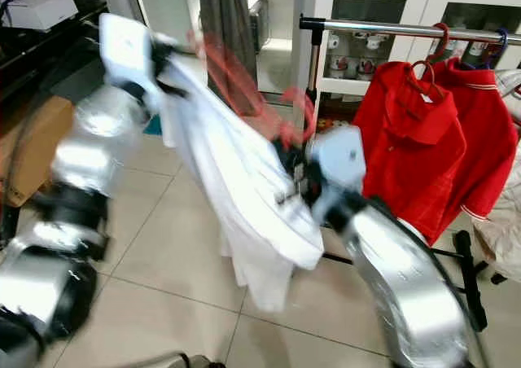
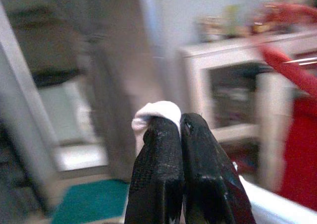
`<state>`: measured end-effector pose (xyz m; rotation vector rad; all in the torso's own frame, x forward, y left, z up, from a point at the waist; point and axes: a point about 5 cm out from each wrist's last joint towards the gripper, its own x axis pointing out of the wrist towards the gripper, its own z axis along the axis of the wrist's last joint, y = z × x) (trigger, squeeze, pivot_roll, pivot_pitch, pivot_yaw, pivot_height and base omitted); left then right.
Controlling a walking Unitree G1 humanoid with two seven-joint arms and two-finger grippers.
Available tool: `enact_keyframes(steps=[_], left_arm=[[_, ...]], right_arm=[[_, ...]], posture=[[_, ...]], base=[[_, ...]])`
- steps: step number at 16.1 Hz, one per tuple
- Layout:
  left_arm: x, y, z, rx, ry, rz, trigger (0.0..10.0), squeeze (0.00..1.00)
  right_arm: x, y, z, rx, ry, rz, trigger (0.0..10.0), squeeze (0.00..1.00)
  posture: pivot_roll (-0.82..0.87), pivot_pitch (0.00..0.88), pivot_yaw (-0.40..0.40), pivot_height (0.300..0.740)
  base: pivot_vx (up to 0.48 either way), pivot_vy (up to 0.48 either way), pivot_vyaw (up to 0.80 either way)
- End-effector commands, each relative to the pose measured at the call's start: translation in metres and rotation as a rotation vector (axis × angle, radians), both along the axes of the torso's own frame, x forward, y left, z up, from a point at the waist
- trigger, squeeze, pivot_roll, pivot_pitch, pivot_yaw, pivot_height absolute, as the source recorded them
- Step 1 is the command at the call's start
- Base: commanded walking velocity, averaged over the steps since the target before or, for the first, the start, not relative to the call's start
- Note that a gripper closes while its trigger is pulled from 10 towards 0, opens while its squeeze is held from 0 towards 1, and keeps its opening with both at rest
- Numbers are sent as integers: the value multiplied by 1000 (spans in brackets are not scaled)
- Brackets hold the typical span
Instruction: Hang hanger
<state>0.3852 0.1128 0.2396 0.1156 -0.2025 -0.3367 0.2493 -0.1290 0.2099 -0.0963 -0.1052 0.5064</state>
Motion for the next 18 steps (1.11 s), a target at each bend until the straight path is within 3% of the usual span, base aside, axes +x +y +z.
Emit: enact_keyframes(steps=[1,3,5,8,11,12,13,14,15,18], left_arm=[[-6,-10,3,-4,-5,-73,0,0],[-31,-46,-6,-62,29,-264,0,0],[-51,-64,-5,-104,37,-410,0,0],[-65,-66,-1,-140,60,-473,0,0],[-64,-48,-3,-152,84,-387,0,0],[-59,-30,-11,-146,111,-270,0,0],[-56,-14,-20,-165,145,-164,3961,0],[-55,-7,-25,-172,165,-113,10000,0],[-55,6,-39,-192,224,-15,10000,0],[-59,12,-54,-136,235,51,10000,0]], right_arm=[[8,-6,0,18,3,-106,0,0],[30,-13,4,159,13,-294,0,0],[42,-20,6,185,1,-395,0,0],[57,-41,4,247,-4,-584,0,0],[55,-53,-4,235,15,-643,0,0],[45,-59,-18,199,83,-653,10000,0],[35,-61,-29,149,120,-646,10000,0],[31,-63,-36,130,160,-656,10000,0],[17,-66,-50,117,213,-702,10000,0],[-4,-64,-60,78,222,-744,10000,0]], posture=[[-56,0,117,740],[-49,0,119,740],[-48,0,121,740],[-31,0,112,740],[-24,0,101,740],[-23,0,98,740],[-28,0,98,740],[-34,0,101,740],[-43,0,102,740],[-55,0,102,740]], base=[[0,0,0],[0,0,0],[0,0,0],[0,0,0],[0,0,0],[0,0,0],[0,0,0],[0,0,0],[0,0,-606],[0,0,-737]])
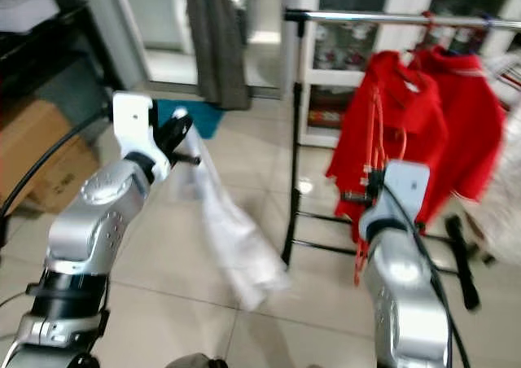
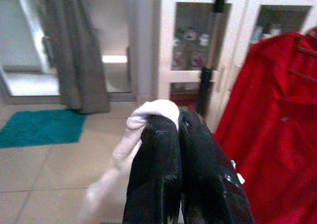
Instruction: Hang hanger
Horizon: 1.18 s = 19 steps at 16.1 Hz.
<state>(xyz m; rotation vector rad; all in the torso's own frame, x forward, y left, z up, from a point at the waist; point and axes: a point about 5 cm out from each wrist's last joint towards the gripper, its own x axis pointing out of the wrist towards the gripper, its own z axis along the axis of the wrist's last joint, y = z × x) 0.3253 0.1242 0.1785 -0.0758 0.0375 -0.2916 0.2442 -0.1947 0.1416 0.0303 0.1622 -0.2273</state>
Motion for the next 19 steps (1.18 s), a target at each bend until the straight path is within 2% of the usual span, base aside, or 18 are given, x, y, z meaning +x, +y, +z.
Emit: enact_keyframes(steps=[1,3,4,5,7,8,11,12,13,15,16,18,19], left_arm=[[-1,-3,7,0,-54,-3,10000,0],[-4,-13,6,-10,-81,-38,10000,0],[-5,-15,4,27,-97,-42,10000,0],[-7,-15,-1,81,-57,-52,10000,0],[-13,-11,2,90,-77,-92,10000,0],[-15,-10,2,66,-77,-100,10000,0],[-21,-7,-2,105,-57,-71,10000,0],[-22,-7,0,116,-66,-71,10000,0],[-22,-7,1,118,-71,-68,10000,0],[-23,-7,1,119,-71,-62,10000,0],[-23,-7,0,121,-67,-59,10000,0],[-23,-8,0,123,-66,-59,10000,0],[-22,-8,1,121,-67,-59,10000,0]], right_arm=[[-2,8,8,32,-37,29,10000,0],[-2,16,10,87,-32,42,10000,0],[-2,20,13,135,-39,51,10000,0],[-1,21,14,135,-43,51,10000,0],[0,19,17,38,-79,30,10000,0],[0,20,16,40,-63,37,10000,0],[-4,19,14,73,-39,47,10000,0],[-4,19,12,12,-1,75,10000,0],[-4,18,14,-5,-3,67,10000,0],[-4,17,16,13,-11,56,10000,0],[-4,15,18,8,-22,17,10000,0],[-4,6,19,-75,-28,-32,10000,0],[-3,5,22,-73,-67,-47,10000,0]], posture=[[-57,1,102,740],[-58,1,107,740],[-61,3,106,740],[-54,3,101,740],[-39,14,93,740],[-37,22,93,740],[-36,52,69,740],[-37,57,65,740],[-40,60,60,740],[-43,64,56,740],[-43,65,56,740],[-45,64,60,740],[-46,65,63,740]], base=[[0,0,-788],[0,0,-800],[0,0,-800],[0,0,-788],[0,0,-784],[0,0,-788],[0,0,-800],[0,0,-800],[0,0,-800],[0,0,-800],[0,0,-800],[0,0,-800],[0,0,-800]])
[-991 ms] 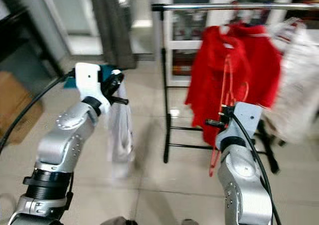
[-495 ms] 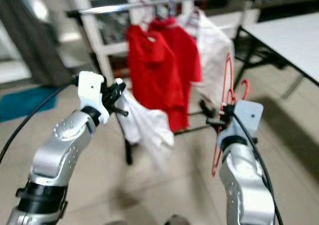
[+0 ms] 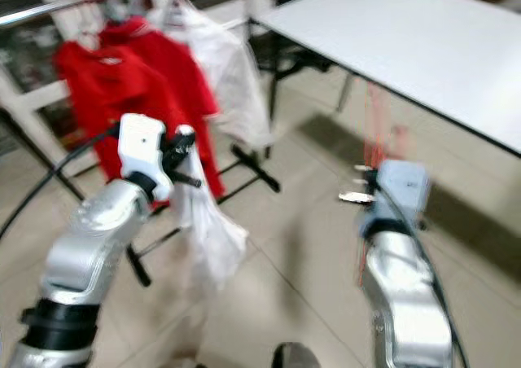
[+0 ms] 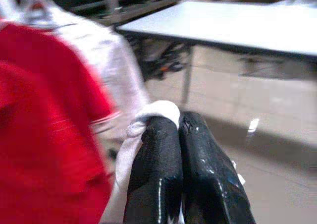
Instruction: Hang hanger
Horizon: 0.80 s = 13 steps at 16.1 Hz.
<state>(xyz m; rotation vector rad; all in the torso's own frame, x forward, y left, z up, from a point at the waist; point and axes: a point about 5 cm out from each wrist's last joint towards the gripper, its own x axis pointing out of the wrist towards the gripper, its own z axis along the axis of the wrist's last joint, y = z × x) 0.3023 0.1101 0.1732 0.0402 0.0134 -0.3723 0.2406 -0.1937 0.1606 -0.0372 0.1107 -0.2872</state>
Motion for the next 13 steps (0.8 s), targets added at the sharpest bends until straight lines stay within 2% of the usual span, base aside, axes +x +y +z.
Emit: enact_keyframes(steps=[1,4,8,9,13], left_arm=[[2,6,7,10,-26,22,10000,0],[2,4,8,8,-29,14,10000,0],[2,4,9,7,-29,13,10000,0],[3,4,9,7,-30,13,10000,0],[3,2,11,0,-36,15,10000,0]], right_arm=[[1,4,3,1,-32,9,10000,0],[0,11,4,-8,-19,55,10000,0],[0,12,3,5,-24,47,10000,0],[1,10,1,-11,-13,29,10000,0],[0,5,-2,42,-12,-31,10000,0]], posture=[[-46,64,65,740],[-46,64,68,740],[-45,66,72,740],[-47,68,74,740],[-46,67,75,740]], base=[[0,0,-800],[0,0,-800],[0,0,-800],[0,0,-800],[0,0,-786]])
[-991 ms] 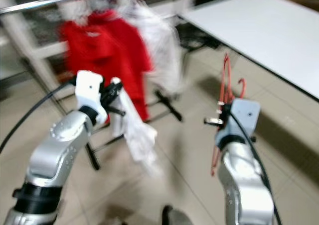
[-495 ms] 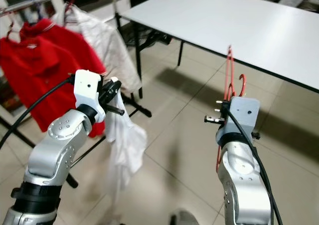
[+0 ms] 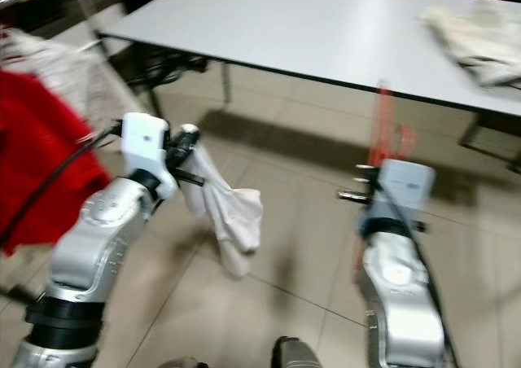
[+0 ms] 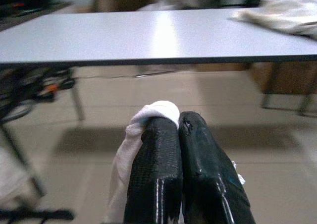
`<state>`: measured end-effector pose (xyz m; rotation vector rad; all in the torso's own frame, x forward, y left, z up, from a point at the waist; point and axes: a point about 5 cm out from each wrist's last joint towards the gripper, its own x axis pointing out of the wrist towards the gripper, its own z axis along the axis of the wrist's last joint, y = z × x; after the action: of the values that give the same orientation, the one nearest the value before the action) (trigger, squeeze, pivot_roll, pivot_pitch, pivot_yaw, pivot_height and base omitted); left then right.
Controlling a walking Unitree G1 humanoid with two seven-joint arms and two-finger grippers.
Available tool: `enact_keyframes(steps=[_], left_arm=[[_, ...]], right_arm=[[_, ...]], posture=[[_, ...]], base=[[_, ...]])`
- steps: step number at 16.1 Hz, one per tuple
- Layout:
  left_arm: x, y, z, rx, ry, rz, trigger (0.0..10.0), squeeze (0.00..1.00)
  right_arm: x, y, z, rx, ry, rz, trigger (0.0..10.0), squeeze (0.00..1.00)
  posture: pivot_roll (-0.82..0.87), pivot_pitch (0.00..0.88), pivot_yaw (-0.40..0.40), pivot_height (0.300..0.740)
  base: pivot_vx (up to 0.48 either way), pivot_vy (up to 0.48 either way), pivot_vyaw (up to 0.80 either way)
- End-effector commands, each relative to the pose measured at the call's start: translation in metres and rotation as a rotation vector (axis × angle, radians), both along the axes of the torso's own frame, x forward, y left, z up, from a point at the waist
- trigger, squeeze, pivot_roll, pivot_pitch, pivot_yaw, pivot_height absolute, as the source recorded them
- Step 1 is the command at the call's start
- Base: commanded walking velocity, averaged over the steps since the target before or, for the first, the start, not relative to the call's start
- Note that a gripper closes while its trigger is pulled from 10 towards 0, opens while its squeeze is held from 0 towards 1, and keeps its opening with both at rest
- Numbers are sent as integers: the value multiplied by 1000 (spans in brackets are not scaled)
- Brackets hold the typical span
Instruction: Hang hanger
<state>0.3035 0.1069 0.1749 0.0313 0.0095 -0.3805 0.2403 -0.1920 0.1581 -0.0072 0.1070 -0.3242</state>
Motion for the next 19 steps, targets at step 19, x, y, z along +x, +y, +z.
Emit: enact_keyframes(steps=[19], left_arm=[[7,12,7,-13,-14,74,10000,0]], right_arm=[[2,17,-6,79,1,73,10000,0]], posture=[[-41,26,71,740]], base=[[0,344,-163]])
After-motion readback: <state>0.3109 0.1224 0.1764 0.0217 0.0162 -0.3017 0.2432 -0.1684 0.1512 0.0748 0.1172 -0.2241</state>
